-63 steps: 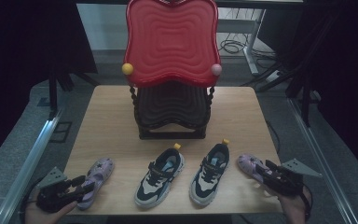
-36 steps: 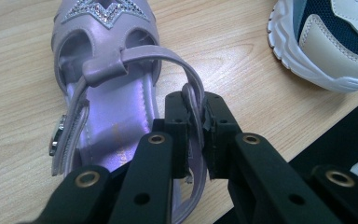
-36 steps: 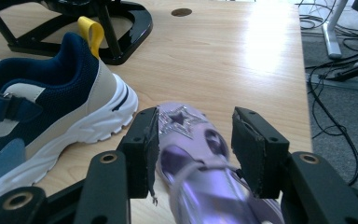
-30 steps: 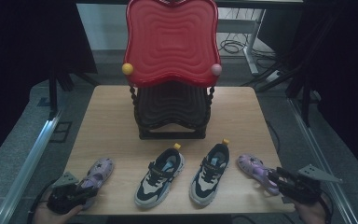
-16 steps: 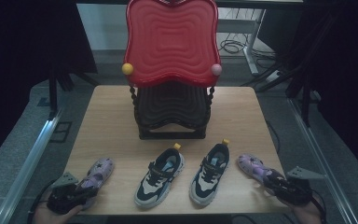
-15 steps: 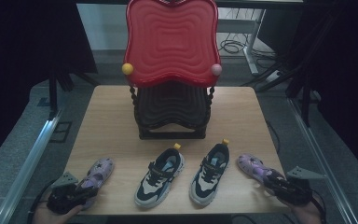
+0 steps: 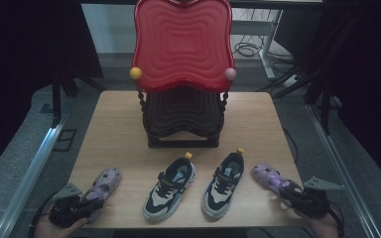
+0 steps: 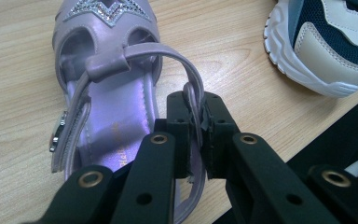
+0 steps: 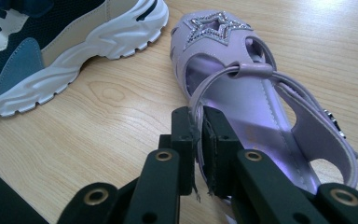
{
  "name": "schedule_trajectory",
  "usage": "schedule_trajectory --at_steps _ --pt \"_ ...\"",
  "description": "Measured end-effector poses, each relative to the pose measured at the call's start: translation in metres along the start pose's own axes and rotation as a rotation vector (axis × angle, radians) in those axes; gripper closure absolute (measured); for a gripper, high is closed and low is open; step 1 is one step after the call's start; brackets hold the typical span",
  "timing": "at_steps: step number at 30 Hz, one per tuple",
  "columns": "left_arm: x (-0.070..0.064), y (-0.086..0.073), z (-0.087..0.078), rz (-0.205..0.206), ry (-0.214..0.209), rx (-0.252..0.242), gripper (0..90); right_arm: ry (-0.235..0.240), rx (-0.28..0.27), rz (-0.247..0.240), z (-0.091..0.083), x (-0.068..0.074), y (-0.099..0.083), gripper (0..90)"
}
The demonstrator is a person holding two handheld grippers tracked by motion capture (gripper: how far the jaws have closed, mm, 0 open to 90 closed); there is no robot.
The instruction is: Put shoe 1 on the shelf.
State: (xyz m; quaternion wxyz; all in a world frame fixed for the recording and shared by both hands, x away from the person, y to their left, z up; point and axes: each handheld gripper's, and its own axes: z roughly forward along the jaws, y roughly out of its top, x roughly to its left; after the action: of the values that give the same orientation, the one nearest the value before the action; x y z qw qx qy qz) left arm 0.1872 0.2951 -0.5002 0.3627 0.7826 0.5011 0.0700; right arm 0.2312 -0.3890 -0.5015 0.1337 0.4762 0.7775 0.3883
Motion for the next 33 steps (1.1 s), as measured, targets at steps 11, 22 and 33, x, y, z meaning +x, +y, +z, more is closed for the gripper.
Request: schedule_trajectory --at_steps 11,22,33 --pt "0.005 0.002 -0.009 -0.011 0.002 -0.033 85.8 0.030 -0.039 0.037 0.000 -0.004 0.000 86.0" --pt "0.004 0.011 -0.028 0.018 0.019 -0.123 86.5 0.007 -0.093 0.053 -0.004 -0.005 0.002 85.9" --pt "0.003 0.023 -0.037 0.005 0.002 -0.240 86.4 0.031 -0.215 0.084 -0.020 -0.004 0.007 85.9"
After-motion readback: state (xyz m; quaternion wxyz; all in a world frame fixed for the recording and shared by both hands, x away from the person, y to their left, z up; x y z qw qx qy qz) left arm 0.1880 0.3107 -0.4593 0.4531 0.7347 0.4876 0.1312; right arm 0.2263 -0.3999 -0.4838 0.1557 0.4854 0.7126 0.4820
